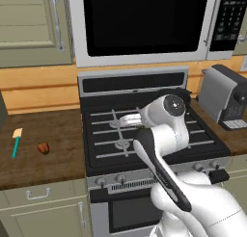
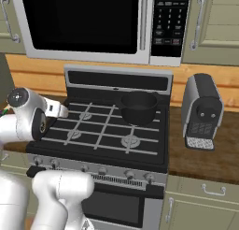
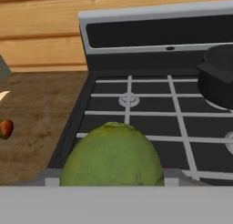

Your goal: Put the bell pepper and lime in the pot. Retrieve the spatula and lightly stir the vegetables in the pot.

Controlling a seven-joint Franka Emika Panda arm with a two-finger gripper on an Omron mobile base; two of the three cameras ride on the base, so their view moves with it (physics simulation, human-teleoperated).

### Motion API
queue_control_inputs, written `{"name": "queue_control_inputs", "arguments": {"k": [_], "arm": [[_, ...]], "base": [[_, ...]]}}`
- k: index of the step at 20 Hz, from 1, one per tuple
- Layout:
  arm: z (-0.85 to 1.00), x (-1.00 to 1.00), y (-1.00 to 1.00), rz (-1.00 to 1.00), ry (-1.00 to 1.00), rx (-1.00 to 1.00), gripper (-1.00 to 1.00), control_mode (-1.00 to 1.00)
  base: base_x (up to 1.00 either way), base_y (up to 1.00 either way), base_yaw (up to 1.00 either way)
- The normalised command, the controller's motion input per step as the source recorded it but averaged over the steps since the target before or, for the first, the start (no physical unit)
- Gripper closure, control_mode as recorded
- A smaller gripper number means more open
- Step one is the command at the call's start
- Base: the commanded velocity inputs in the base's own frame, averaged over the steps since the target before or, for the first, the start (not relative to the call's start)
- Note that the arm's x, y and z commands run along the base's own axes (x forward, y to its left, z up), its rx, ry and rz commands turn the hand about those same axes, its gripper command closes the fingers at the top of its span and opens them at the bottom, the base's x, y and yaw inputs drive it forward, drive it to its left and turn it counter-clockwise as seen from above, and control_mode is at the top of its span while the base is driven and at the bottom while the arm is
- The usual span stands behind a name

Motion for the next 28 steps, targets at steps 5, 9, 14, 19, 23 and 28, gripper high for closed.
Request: {"name": "queue_control_inputs", "arguments": {"k": [5, 9, 14, 19, 23, 28], "arm": [[0.34, 0.00, -0.83, -0.01, -0.01, 0.03, 1.00, -1.00], [0.10, 0.01, -0.77, 0.00, 0.00, 0.03, 1.00, -1.00], [0.01, 0.16, -0.67, 0.00, 0.00, 0.02, 1.00, -1.00], [0.02, 0.24, -0.56, 0.00, 0.00, 0.03, 1.00, -1.00], [0.14, 0.29, -0.47, 0.00, 0.00, 0.06, 1.00, -1.00], [0.18, 0.37, -0.42, 0.00, 0.03, 0.05, 1.00, -1.00]], "base": [[0.00, 0.00, 0.00], [0.00, 0.00, 0.00], [0.00, 0.00, 0.00], [0.00, 0.00, 0.00], [0.00, 0.00, 0.00], [0.00, 0.00, 0.00]]}}
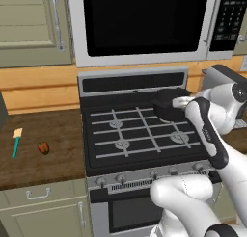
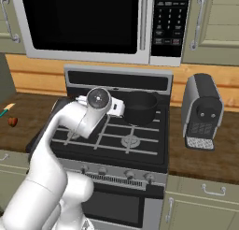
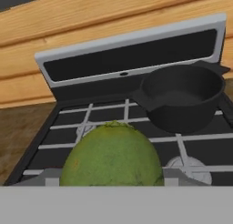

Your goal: Put the bell pepper and lime in the pot. Retrieve the spatula and lightly stir the vegetables in the pot.

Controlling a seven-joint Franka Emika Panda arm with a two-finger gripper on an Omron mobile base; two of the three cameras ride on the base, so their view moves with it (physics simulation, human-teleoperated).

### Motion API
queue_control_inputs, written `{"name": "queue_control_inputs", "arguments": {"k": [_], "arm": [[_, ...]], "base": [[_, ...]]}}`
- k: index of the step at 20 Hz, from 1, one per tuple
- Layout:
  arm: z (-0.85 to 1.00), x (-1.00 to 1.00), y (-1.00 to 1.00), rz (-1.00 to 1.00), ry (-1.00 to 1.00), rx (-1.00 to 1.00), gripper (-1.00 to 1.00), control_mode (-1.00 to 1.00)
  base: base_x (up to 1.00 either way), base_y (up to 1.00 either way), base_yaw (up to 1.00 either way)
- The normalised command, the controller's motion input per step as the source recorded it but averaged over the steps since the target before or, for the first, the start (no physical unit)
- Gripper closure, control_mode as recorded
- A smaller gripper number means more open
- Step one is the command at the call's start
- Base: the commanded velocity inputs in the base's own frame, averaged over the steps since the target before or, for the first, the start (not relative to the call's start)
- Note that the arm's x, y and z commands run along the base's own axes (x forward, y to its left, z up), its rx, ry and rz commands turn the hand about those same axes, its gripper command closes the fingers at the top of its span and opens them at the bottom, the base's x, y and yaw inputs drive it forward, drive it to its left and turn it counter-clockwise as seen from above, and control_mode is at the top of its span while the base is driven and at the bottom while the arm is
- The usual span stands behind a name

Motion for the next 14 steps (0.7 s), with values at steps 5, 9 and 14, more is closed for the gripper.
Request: {"name": "queue_control_inputs", "arguments": {"k": [5, 9, 14], "arm": [[0.15, 0.37, -0.39, -0.01, 0.00, 0.00, 1.00, -1.00], [0.01, 0.19, -0.32, 0.00, -0.01, -0.02, 1.00, -1.00], [-0.04, 0.08, -0.06, -0.02, -0.10, -0.15, 1.00, -1.00]], "base": [[0.00, 0.00, 0.00], [0.00, 0.00, 0.00], [0.00, 0.00, 0.00]]}}
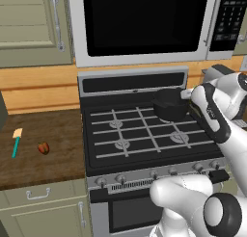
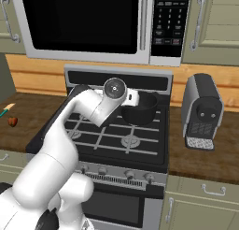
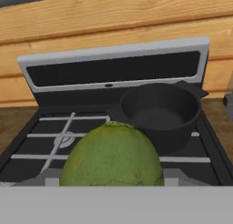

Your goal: Put the bell pepper and lime in the pot. Retrieve the spatula and lightly stir the vegetables in the pot.

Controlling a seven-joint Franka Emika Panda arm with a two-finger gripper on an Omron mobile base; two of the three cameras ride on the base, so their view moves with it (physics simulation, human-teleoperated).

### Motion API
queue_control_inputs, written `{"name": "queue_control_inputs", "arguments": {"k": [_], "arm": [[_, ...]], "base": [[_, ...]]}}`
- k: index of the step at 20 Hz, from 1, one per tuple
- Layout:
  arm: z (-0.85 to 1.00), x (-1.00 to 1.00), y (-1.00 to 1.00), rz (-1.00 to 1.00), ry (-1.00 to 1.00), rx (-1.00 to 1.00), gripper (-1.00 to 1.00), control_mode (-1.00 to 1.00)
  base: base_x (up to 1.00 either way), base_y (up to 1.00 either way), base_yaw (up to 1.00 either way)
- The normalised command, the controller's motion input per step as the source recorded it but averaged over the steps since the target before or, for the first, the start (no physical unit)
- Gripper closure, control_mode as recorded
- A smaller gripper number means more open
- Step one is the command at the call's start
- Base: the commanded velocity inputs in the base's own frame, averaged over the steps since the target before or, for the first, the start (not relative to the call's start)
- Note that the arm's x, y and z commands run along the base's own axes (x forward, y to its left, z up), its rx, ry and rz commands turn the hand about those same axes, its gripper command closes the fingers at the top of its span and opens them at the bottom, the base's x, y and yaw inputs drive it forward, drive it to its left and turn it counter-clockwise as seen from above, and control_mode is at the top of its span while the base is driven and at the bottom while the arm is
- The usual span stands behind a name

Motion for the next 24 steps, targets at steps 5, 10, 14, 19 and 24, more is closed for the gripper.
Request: {"name": "queue_control_inputs", "arguments": {"k": [5, 10, 14, 19, 24], "arm": [[-0.03, 0.08, -0.13, -0.08, -0.03, -0.08, 1.00, -1.00], [-0.05, 0.14, -0.12, -0.03, 0.01, -0.02, 1.00, -1.00], [0.00, 0.28, -0.11, -0.03, 0.00, -0.01, 1.00, -1.00], [0.00, 0.26, -0.17, -0.02, 0.00, 0.00, 1.00, -1.00], [0.00, 0.45, -0.11, 0.00, 0.03, 0.00, 1.00, -1.00]], "base": [[0.00, 0.00, 0.00], [0.00, 0.00, 0.00], [0.00, 0.00, 0.00], [0.00, 0.00, 0.00], [0.00, 0.00, 0.00]]}}
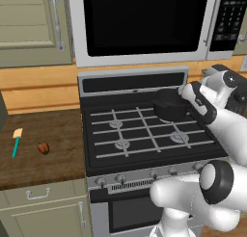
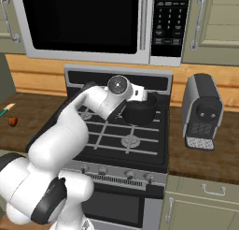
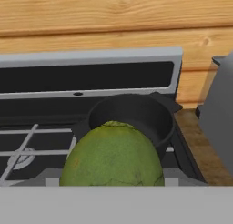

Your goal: Put the bell pepper and lime in the pot. Retrieve the spatula and lightly stir the vegetables in the pot.

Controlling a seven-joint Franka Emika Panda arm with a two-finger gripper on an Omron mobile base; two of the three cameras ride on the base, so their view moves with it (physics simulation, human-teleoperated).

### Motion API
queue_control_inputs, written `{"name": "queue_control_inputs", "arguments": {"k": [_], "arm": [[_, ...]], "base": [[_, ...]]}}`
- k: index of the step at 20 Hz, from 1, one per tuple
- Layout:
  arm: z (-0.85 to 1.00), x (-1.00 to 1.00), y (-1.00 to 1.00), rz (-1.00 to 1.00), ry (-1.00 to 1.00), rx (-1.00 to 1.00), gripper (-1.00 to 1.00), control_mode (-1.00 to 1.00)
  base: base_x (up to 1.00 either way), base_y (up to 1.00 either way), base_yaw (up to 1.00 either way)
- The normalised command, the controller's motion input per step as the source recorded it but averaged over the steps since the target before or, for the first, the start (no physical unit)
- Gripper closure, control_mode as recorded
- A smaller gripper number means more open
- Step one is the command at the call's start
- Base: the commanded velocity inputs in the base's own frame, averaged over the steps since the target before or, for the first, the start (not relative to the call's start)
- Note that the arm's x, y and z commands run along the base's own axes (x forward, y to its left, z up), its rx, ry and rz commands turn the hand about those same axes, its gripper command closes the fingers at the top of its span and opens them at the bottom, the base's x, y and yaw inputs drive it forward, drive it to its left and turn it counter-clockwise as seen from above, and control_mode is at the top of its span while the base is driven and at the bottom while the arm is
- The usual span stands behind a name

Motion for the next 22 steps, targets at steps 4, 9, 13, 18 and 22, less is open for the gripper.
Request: {"name": "queue_control_inputs", "arguments": {"k": [4, 9, 13, 18, 22], "arm": [[-0.04, 0.50, -0.03, 0.00, 0.06, 0.00, 1.00, -1.00], [-0.09, 0.21, -0.06, 0.00, 0.01, 0.00, 1.00, -1.00], [-0.20, 0.02, -0.05, 0.00, 0.00, -0.01, 1.00, -1.00], [-0.06, 0.28, -0.09, 0.00, 0.00, -0.01, 1.00, -1.00], [-0.05, 0.40, -0.08, 0.00, 0.00, 0.00, 1.00, -1.00]], "base": [[0.00, 0.00, 0.00], [0.00, 0.00, 0.00], [0.00, 0.00, 0.00], [0.00, 0.00, 0.00], [0.00, 0.00, 0.00]]}}
